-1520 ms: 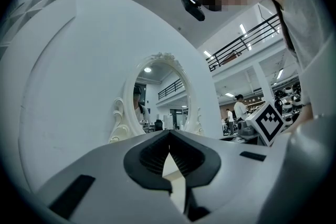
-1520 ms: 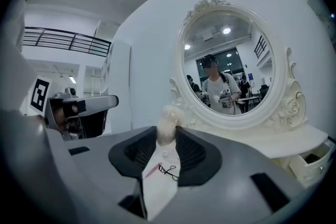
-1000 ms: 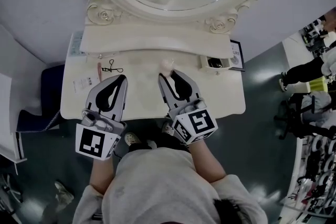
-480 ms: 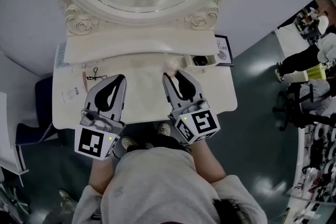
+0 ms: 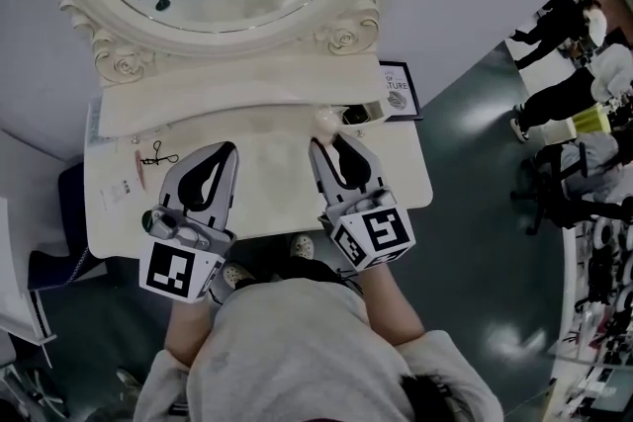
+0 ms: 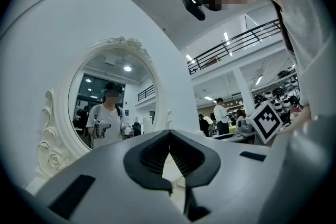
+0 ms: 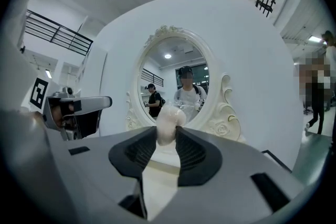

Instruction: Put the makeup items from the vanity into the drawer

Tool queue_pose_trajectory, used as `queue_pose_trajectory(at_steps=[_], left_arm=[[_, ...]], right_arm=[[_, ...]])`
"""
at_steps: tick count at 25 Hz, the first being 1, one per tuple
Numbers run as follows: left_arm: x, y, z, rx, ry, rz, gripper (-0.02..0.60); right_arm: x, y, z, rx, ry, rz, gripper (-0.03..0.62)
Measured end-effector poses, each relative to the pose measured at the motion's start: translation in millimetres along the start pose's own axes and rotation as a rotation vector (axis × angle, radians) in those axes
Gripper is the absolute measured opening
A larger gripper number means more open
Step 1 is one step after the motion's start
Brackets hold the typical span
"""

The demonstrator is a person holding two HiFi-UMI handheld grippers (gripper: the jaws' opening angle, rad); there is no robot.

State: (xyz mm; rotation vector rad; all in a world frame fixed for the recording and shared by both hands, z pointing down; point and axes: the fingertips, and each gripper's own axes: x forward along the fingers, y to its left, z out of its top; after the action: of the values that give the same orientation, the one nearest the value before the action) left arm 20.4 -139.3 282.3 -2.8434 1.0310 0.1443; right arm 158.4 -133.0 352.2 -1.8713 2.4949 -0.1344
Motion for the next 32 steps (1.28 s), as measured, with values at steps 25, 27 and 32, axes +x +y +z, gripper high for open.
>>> queue_pose_trajectory(at_steps=[25, 27, 32], left_arm=[[47, -56, -26, 0.051, 0.112, 0.003, 0.014], [49, -58, -27, 0.054, 0.12, 0.018, 0.015], [55, -60, -28, 0.063, 0.131, 0.043, 0.014]], right_arm=[[-19, -120, -47, -0.169, 0.176, -0.011, 0.119], [-15, -128, -52, -0.198, 0.199, 0.009, 0.118], [-2, -145, -64, -0.319, 0.264, 0.069, 0.118]])
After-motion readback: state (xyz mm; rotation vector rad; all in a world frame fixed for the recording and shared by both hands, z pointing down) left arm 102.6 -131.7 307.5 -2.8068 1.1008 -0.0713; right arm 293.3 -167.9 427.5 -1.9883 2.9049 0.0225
